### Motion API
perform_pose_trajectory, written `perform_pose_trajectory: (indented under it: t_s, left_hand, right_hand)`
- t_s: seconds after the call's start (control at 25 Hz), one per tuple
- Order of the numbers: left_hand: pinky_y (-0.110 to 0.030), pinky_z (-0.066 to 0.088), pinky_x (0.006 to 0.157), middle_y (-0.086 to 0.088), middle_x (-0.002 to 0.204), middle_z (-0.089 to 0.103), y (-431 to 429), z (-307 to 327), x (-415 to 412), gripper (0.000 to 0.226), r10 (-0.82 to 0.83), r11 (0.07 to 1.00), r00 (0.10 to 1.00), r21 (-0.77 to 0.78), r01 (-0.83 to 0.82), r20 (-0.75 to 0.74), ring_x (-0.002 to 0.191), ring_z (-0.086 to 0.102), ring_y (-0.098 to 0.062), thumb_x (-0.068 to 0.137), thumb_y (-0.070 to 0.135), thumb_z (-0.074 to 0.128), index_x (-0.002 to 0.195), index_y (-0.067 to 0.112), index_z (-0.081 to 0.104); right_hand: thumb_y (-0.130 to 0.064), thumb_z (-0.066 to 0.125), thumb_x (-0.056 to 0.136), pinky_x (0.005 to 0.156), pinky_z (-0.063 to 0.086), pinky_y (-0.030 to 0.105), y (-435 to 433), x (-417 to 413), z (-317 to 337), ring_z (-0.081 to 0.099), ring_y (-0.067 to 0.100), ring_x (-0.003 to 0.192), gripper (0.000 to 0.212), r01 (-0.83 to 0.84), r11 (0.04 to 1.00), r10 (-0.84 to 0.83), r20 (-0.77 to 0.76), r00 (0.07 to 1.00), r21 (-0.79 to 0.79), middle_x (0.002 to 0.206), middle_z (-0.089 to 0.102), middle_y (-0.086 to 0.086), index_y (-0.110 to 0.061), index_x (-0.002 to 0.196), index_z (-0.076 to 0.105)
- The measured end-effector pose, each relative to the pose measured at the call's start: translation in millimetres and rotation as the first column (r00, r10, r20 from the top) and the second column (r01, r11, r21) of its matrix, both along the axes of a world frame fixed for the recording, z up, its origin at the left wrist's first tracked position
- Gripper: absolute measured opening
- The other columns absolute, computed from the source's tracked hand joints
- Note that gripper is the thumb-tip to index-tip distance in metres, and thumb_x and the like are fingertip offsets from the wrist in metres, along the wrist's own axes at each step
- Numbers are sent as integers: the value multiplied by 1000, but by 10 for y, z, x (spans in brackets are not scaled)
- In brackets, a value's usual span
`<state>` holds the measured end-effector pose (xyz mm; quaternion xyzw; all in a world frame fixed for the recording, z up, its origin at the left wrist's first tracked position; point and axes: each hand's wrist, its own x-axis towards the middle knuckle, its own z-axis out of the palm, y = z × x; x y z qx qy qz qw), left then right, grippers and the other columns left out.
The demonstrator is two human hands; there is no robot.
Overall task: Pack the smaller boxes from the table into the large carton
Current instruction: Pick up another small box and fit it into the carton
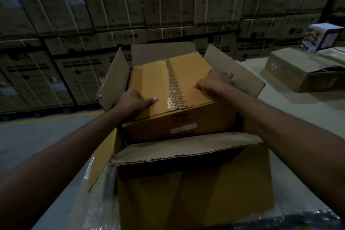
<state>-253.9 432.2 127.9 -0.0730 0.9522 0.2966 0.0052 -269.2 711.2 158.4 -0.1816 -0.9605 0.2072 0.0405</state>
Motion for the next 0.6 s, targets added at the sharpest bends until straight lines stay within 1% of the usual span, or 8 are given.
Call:
perform_pose_trajectory:
  t_s: [0.08, 0.16, 0.28, 0.36, 0.44, 0.48, 0.52, 0.6]
  left_hand:
    - [-36, 53, 69, -6, 104, 62, -30, 144, -17, 70, -16, 989, 996, -145, 3, -90, 87, 58, -20, 75, 77, 67, 114, 18, 64]
    - [-36, 56, 74, -4, 96, 62, -33, 197, -24, 67, -45, 958, 992, -287, 9, -119, 84, 60, -20, 76, 79, 63, 108, 20, 65]
    - [-32, 49, 67, -3, 94, 63, 21, -4, -36, 69, -115, 940, 993, -322, 111, 8, 87, 60, -21, 81, 75, 62, 112, 13, 65]
    - [-30, 45, 69, -5, 104, 66, 38, -164, -40, 69, -178, 903, 968, -361, 232, 175, 92, 60, -21, 85, 74, 58, 114, 11, 64]
    - [-31, 47, 80, -7, 126, 64, 30, -284, -28, 72, -256, 811, 910, -440, 385, 325, 105, 60, -23, 88, 73, 55, 127, 14, 61]
    - [-33, 49, 87, -8, 136, 60, 22, -328, -20, 75, -292, 758, 881, -472, 450, 372, 114, 59, -26, 89, 73, 54, 135, 15, 56]
    - [-35, 48, 95, -8, 143, 55, 6, -368, -23, 79, -322, 710, 858, -497, 499, 401, 123, 55, -27, 89, 74, 52, 144, 16, 50]
    - [-37, 47, 102, -9, 149, 49, -31, -386, -62, 86, -347, 657, 831, -520, 546, 434, 131, 51, -29, 89, 76, 49, 153, 19, 40]
  right_hand:
    - [-63, 70, 79, 98, 38, 48, 9, -97, -70, 39, 38, 127, 72, 53, 996, -54, -23, 998, -67, 140, 48, 16, -21, 136, 54]
    - [-65, 66, 81, 104, 38, 53, 7, -144, -254, 38, 39, 130, 75, 57, 993, -55, 29, 998, -101, 142, 49, 16, -19, 139, 52]
    - [-66, 64, 84, 106, 40, 50, 52, -156, -515, 38, 39, 133, 78, 13, 996, -2, 118, 993, -92, 143, 49, 17, -19, 145, 48]
    - [-63, 65, 86, 101, 41, 45, 102, -178, -628, 38, 37, 132, 75, -47, 997, 56, 172, 984, -55, 142, 49, 16, -19, 144, 48]
    - [-60, 63, 88, 93, 41, 44, 89, -178, -757, 37, 35, 131, 69, -145, 987, 121, 284, 951, 65, 141, 49, 15, -18, 141, 49]
    - [-59, 60, 92, 96, 41, 45, 58, -172, -845, 35, 35, 132, 66, -197, 971, 140, 350, 926, 135, 143, 48, 15, -16, 141, 49]
    - [-58, 54, 96, 103, 40, 47, 25, -168, -937, 33, 36, 135, 65, -256, 946, 156, 410, 899, 201, 146, 45, 16, -15, 144, 47]
    - [-55, 45, 102, 113, 35, 51, -9, -170, -1015, 34, 37, 139, 63, -338, 902, 173, 490, 854, 270, 151, 42, 16, -12, 147, 44]
